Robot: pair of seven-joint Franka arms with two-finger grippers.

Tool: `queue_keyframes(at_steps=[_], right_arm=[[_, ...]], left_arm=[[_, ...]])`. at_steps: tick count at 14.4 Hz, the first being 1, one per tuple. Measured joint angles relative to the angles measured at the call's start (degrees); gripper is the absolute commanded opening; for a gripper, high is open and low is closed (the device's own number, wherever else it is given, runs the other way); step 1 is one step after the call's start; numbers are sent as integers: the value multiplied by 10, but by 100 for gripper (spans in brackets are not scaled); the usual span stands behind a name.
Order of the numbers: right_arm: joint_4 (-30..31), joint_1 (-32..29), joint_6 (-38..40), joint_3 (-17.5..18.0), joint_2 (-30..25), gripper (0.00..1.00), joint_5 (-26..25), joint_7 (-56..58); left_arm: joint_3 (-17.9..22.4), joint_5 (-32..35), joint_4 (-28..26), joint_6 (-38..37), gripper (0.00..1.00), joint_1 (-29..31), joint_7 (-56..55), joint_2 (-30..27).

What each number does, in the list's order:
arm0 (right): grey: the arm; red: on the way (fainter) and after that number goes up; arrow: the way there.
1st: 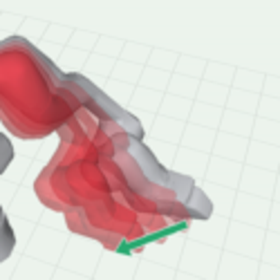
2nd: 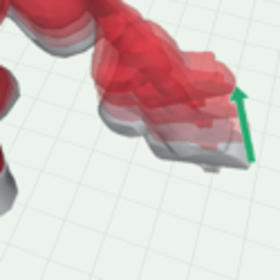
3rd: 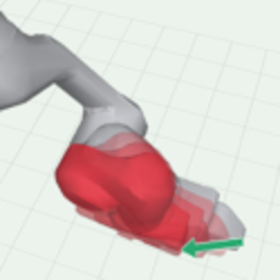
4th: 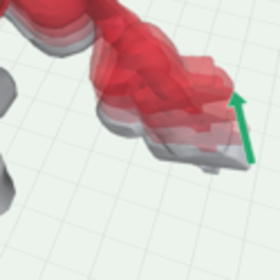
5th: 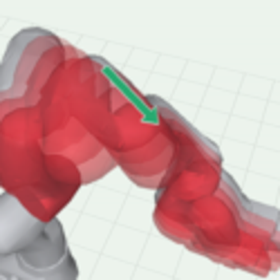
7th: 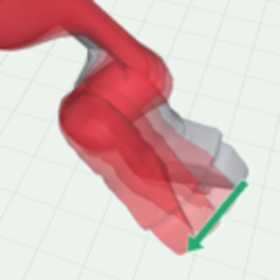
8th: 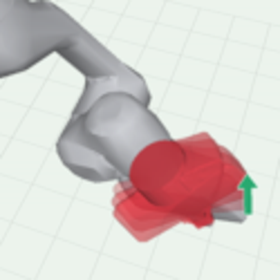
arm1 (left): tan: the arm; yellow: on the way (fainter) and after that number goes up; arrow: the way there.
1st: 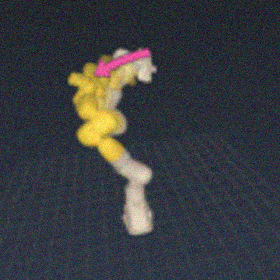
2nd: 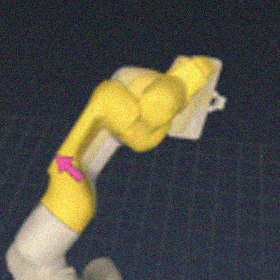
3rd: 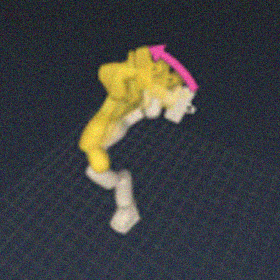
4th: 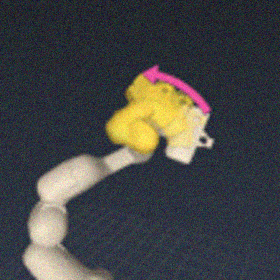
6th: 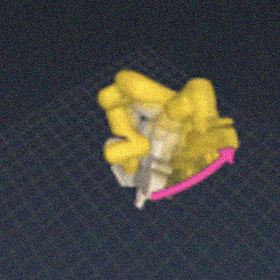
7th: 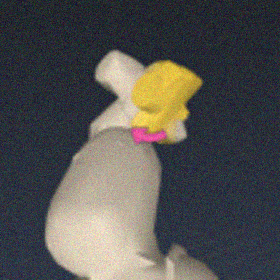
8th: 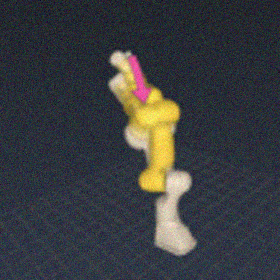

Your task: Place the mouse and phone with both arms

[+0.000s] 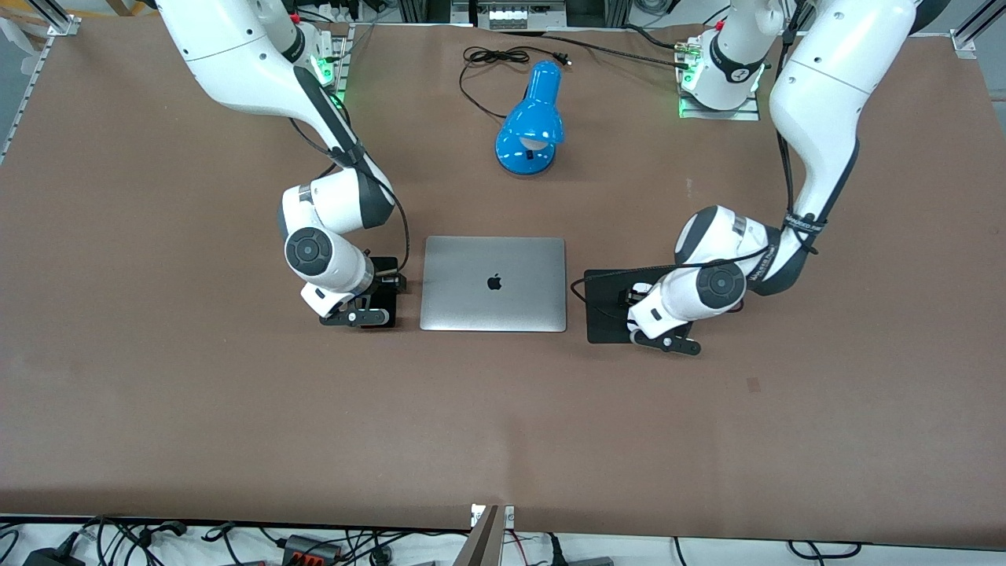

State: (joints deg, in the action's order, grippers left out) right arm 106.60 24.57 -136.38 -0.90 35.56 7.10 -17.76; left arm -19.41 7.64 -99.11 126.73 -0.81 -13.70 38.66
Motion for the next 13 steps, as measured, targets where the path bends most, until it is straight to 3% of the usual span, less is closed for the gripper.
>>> queue_keyframes(at_steps=[3,6,10,13], right_arm=[[-14,0,17,-3,-37,100,0,-5],[-46,-3,97,-16,-109,100,-1,-5],[-160,-37,286,-41,-159,100,-2,11],[-227,-86,346,-46,-160,100,-2,27]], left_arm=[[0,0,52,-98,100,33,1,-44],[0,0,120,-211,100,99,33,-102],[-1,-14,157,-285,100,177,51,-186],[-1,-17,157,-340,100,203,61,-253]])
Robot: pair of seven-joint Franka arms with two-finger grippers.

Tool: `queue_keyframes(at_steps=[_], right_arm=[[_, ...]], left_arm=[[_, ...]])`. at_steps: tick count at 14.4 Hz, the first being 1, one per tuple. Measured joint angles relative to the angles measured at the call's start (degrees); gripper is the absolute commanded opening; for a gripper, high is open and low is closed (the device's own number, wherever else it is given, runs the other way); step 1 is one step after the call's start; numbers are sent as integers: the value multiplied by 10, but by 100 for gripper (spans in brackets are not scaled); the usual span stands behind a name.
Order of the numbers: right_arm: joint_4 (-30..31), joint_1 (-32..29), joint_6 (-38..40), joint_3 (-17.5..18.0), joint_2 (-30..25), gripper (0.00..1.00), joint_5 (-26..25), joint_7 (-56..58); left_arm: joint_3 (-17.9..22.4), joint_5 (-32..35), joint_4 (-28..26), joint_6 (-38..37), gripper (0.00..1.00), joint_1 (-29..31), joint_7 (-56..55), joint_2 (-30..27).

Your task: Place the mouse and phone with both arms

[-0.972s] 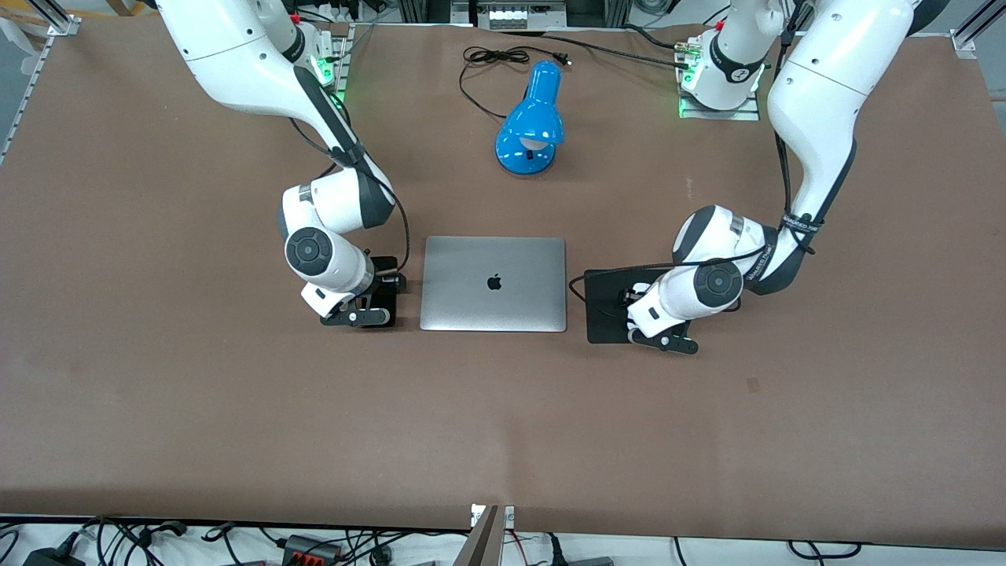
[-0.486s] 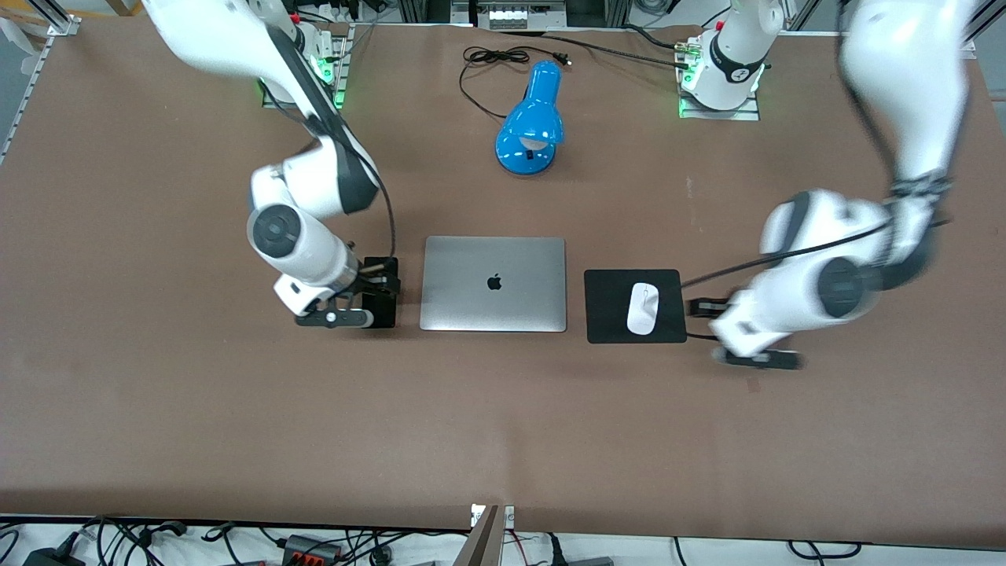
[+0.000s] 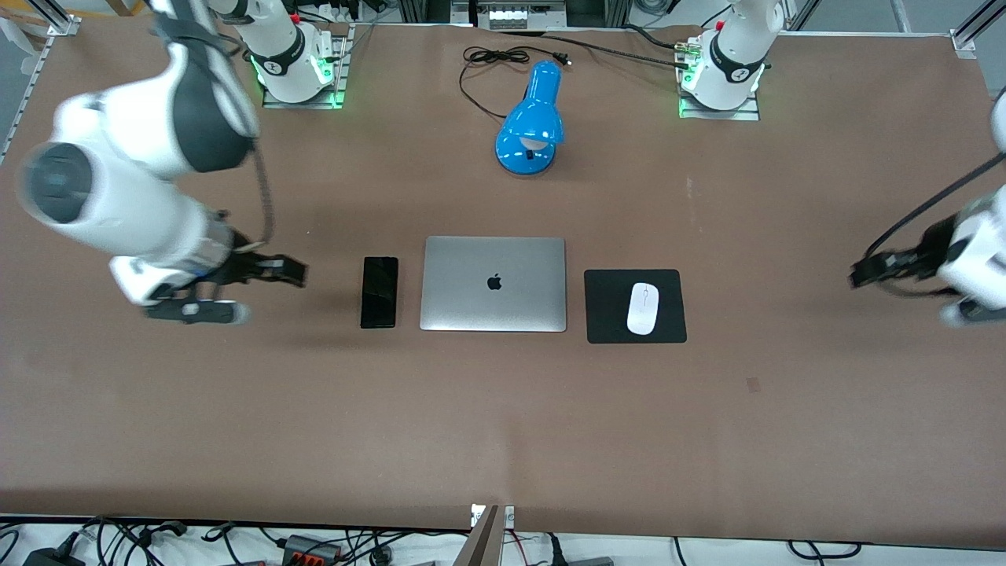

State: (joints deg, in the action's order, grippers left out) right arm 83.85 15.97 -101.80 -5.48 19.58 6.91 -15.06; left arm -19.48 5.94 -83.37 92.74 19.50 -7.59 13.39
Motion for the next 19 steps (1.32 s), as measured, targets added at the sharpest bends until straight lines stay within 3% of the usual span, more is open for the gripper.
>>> queue_keyframes(at_steps=[4,8,14,15,17,19], right_arm=[[-25,-59,5,-8,-5,100,-1,68],[-33,-154,21,23,-39,100,-4,151],[-32,-169,24,39,-62,100,-62,172],[-27,-169,25,39,-66,100,-64,172],[1,-171,21,39,-82,100,-65,172],[52,-172,-1,39,-110,100,-65,173]], left_arm=[[-13,-5,-26,-39,100,-1,-2,-42],[-41,-11,-52,-39,100,-2,-20,-57],[-35,-41,-69,-30,100,14,-9,-68],[-8,-41,-69,-31,100,-16,-9,-73],[98,-41,-69,-31,100,-121,-9,-81],[152,-41,-69,-31,100,-172,-9,-81]])
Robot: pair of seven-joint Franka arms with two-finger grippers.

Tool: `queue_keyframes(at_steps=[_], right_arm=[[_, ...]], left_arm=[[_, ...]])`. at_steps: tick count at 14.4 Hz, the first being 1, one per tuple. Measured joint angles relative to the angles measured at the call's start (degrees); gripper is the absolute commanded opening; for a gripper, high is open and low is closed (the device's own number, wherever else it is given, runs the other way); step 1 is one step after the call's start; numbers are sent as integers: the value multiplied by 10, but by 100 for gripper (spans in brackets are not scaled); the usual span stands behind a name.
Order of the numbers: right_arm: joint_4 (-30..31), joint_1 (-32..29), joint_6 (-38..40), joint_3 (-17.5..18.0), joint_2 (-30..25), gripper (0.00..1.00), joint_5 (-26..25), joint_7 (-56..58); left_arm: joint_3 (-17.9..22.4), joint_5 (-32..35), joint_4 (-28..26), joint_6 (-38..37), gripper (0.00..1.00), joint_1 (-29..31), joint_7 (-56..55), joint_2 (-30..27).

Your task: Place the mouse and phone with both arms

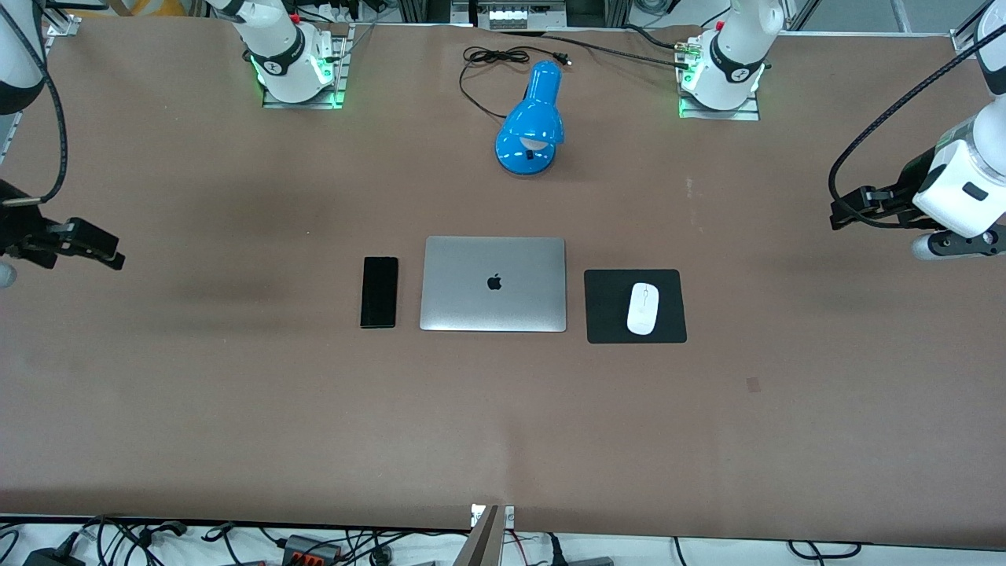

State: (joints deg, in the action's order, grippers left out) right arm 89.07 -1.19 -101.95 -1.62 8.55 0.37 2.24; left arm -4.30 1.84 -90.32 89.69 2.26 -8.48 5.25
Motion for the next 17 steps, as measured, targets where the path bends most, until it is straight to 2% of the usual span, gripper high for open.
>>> queue_keyframes(at_steps=[3,5,8,17], right_arm=[[75,0,-23,0,-52,100,-1,5],[101,0,-23,0,-78,100,-1,17],[109,0,-16,0,-94,100,-1,22],[109,0,0,1,-97,100,-1,22]], left_arm=[[7,0,-1,2,100,-5,3,0],[9,0,-1,3,100,-5,6,0],[14,0,2,1,100,-5,16,-2],[17,0,8,-1,100,-9,27,-5]])
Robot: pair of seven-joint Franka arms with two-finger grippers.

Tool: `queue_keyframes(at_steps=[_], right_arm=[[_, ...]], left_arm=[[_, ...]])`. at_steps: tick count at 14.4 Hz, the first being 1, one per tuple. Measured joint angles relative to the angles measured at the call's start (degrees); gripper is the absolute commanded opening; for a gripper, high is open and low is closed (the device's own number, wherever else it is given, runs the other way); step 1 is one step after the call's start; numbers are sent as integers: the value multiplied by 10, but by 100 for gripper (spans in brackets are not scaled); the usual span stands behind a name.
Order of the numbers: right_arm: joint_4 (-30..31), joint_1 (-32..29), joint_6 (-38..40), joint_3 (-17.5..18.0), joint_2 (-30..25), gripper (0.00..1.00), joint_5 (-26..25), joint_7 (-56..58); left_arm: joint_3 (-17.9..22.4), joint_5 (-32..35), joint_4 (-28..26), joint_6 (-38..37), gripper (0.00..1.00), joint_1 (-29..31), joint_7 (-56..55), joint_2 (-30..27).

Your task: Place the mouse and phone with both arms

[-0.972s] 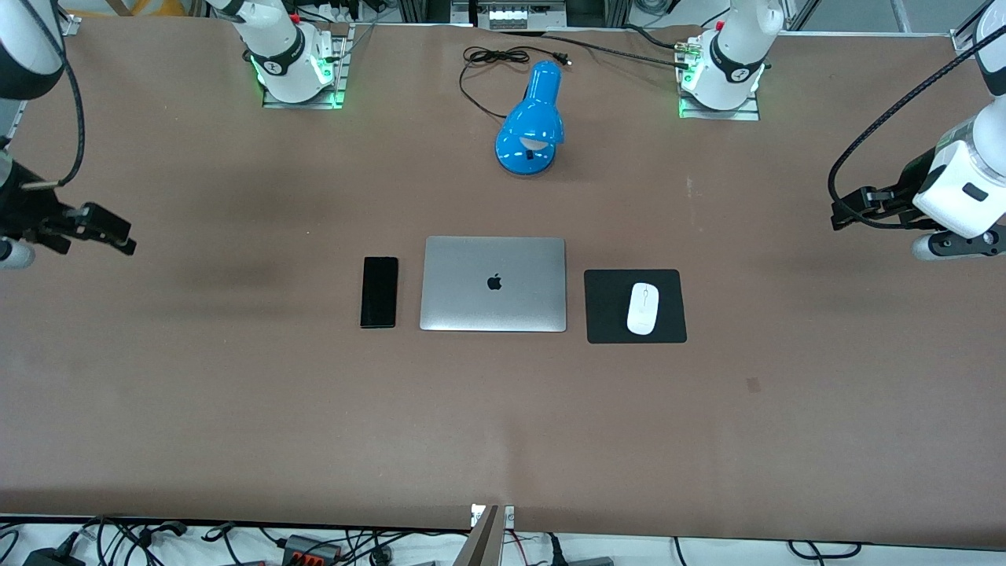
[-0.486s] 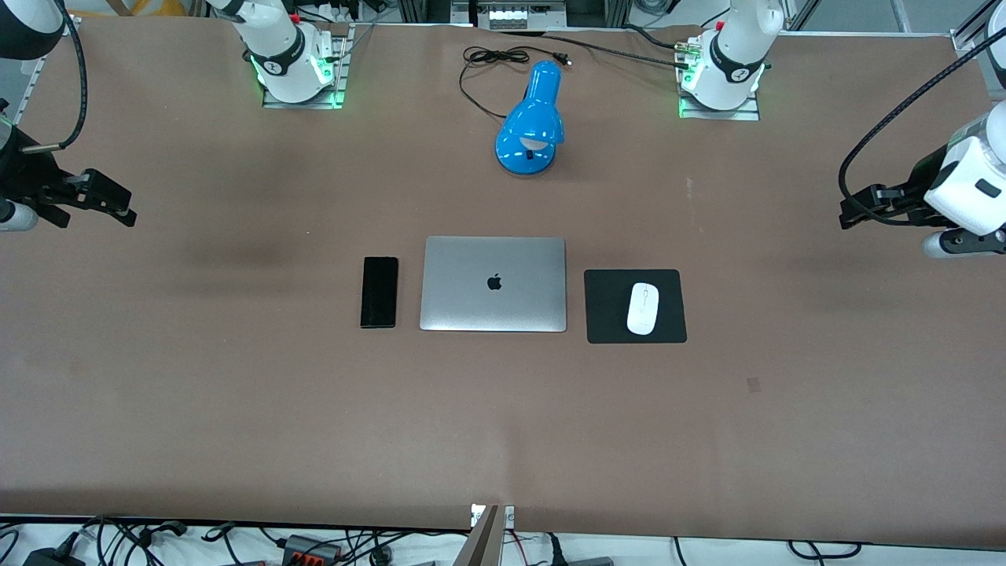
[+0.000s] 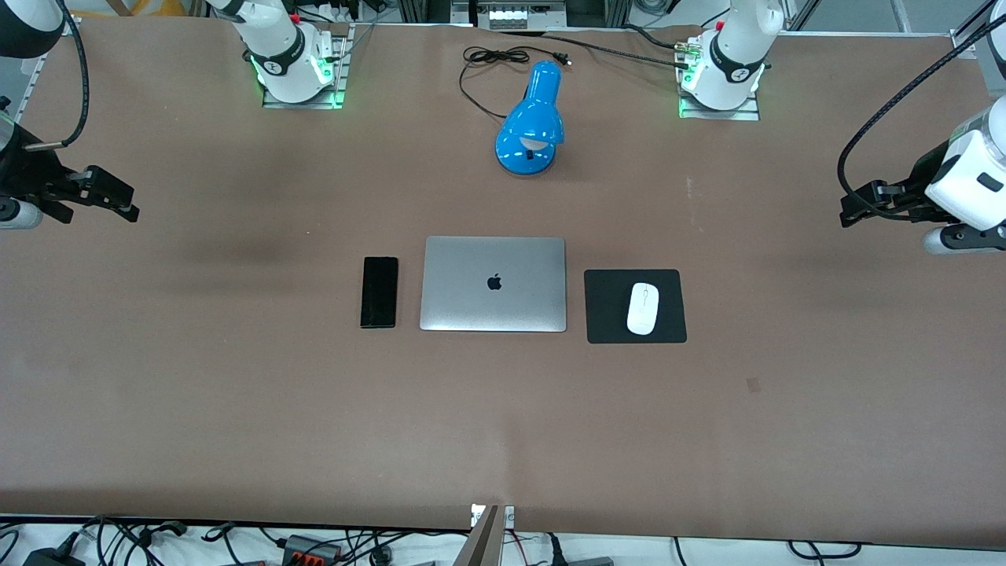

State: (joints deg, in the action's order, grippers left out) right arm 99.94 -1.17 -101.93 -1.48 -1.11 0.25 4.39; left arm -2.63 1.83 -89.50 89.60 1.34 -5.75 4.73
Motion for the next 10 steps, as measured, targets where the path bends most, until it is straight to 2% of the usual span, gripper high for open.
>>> queue_keyframes(at_steps=[6,10], right_arm=[[0,-15,0,10,0,100,0,0],[0,-22,1,17,-1,100,0,0]], left_arm=[[3,-2,0,-1,100,1,38,0],[8,-27,0,-2,100,4,41,0]])
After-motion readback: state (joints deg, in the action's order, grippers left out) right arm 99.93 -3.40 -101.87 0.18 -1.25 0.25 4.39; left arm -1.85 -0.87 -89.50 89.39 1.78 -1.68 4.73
